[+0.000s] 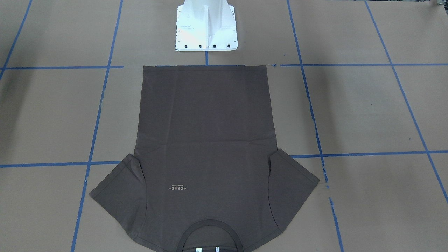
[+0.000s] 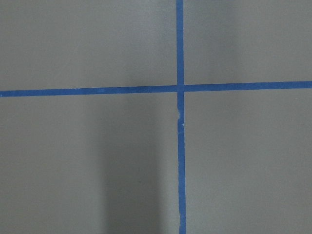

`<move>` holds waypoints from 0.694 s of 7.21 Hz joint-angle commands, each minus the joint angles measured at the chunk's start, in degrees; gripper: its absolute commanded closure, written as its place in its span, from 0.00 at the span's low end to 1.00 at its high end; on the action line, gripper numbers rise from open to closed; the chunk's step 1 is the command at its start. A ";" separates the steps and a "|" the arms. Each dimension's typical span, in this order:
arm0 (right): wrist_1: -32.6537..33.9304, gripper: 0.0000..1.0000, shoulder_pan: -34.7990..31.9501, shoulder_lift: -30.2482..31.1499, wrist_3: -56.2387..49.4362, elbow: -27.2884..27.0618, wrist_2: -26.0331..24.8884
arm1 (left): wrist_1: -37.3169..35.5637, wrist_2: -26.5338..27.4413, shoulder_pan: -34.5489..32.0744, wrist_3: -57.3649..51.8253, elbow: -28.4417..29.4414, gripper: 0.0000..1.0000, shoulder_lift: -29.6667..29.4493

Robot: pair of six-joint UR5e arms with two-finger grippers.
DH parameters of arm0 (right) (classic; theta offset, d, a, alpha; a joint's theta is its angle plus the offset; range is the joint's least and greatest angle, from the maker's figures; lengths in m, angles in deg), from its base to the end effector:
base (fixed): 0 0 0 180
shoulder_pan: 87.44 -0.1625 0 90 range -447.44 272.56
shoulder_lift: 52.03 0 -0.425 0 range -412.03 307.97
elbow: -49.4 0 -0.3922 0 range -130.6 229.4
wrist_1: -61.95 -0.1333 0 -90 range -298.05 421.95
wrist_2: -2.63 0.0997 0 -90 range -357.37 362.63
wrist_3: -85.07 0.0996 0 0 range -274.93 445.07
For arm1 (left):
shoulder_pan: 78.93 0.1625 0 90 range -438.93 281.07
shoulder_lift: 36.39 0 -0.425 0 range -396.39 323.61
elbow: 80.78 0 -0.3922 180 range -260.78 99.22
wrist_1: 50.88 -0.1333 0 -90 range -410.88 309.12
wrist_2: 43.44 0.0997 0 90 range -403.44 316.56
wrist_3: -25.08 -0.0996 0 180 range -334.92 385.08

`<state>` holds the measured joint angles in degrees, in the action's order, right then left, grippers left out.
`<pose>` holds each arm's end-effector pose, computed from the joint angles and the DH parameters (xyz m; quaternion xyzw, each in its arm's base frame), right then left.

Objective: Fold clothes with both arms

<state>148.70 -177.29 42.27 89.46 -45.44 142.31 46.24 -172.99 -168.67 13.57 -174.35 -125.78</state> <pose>0.0561 -0.4642 0.6403 0.0134 -0.4207 0.0197 0.9069 -0.0676 -0.4991 0.6254 0.1153 0.3273 0.1257 0.9294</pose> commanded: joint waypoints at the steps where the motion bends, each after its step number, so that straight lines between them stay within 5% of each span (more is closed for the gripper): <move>1: 0.17 0.00 -0.06 -0.16 0.09 -1.13 0.33 | 0.00 0.00 0.00 0.00 -0.21 0.00 0.00; 5: -4.04 0.00 2.99 -3.85 4.22 -2.02 0.50 | 2.71 -0.09 0.79 -0.09 -3.90 0.00 -6.20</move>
<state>146.43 -176.43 39.86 93.34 -47.78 142.63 47.38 -173.14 -168.35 13.49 -177.86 -128.46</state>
